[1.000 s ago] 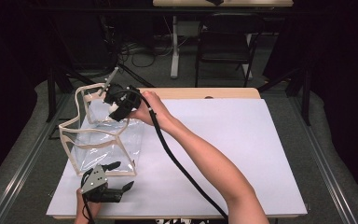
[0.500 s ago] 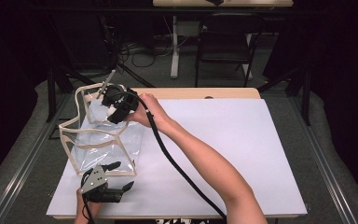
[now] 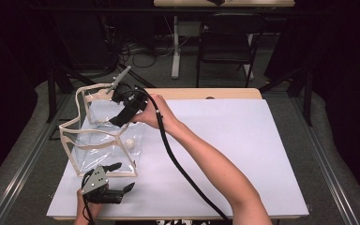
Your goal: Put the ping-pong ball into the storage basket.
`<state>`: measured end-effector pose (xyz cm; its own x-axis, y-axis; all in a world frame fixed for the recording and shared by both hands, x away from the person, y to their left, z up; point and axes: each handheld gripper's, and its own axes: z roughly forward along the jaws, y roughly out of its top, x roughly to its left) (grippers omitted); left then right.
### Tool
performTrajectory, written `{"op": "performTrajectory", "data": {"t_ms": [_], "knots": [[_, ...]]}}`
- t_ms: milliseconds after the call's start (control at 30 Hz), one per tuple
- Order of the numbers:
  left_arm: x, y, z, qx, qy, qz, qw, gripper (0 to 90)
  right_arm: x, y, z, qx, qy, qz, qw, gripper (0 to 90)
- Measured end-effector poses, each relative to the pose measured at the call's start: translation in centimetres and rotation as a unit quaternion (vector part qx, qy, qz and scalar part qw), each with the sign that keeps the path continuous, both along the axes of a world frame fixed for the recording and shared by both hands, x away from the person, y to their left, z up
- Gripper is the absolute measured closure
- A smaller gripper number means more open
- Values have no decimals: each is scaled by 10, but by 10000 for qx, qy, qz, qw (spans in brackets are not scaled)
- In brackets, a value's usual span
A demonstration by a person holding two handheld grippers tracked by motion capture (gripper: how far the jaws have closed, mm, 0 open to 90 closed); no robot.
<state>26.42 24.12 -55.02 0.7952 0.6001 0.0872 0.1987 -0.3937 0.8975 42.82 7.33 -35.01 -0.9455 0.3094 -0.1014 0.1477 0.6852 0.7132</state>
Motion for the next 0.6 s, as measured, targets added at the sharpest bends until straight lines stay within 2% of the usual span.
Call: {"op": "performTrajectory", "data": {"t_ms": [167, 600], "knots": [[1, -1, 0, 18, 13, -26, 10000, 161, -2, -12, 3, 130, 7, 1, 9999, 70], [1, 0, 0, -4, 13, -6, 10000, 161, -2, -42, -2, 142, 52, -169, 9997, 29]]}}
